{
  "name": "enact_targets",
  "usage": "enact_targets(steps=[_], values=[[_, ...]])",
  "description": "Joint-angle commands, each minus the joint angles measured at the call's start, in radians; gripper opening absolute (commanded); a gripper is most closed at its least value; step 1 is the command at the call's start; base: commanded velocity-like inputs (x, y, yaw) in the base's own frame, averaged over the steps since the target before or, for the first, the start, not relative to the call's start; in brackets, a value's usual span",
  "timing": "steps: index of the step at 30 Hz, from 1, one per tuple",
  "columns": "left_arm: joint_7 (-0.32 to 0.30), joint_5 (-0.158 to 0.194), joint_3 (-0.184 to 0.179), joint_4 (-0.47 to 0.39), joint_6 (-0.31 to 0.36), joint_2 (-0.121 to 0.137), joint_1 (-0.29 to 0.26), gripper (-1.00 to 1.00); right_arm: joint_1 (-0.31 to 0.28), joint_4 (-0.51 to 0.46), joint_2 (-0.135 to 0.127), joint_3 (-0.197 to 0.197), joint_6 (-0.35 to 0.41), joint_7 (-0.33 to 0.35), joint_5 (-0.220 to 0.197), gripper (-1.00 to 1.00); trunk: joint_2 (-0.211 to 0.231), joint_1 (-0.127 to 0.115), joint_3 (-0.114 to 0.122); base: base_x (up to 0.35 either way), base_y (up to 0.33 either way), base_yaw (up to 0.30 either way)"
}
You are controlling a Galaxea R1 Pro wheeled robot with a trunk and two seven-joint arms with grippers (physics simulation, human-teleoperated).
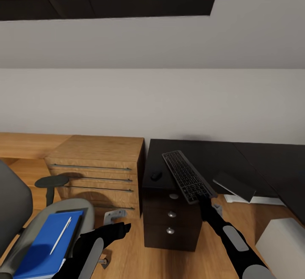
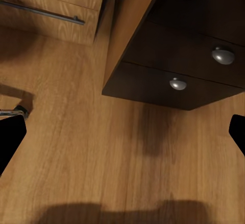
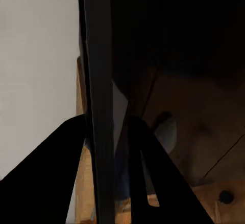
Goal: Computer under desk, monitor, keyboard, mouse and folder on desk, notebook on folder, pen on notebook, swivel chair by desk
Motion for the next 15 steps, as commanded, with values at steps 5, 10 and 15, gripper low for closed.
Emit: enact_targets(steps=[5,10,15], values=[[0.012,0.01,-0.002,-0.001,0.003,-0.001,-0.001,1.0,0.0,-0.023,0.002,-0.005,0.009,0.046,-0.006,-1.0,0.035,-0.019,0.015,-0.067,-0.024,0.0],[0.012,0.008,-0.003,-0.001,0.003,-0.002,-0.001,1.0,0.009,-0.161,0.011,-0.007,0.011,0.058,-0.007,-1.0,0.07,-0.038,0.03,-0.292,-0.17,0.0],[0.012,0.009,-0.003,-0.001,0.003,-0.001,-0.001,1.0,0.097,-0.368,0.014,-0.007,0.015,0.059,-0.008,-1.0,0.105,-0.058,0.046,-0.316,-0.202,0.0]])
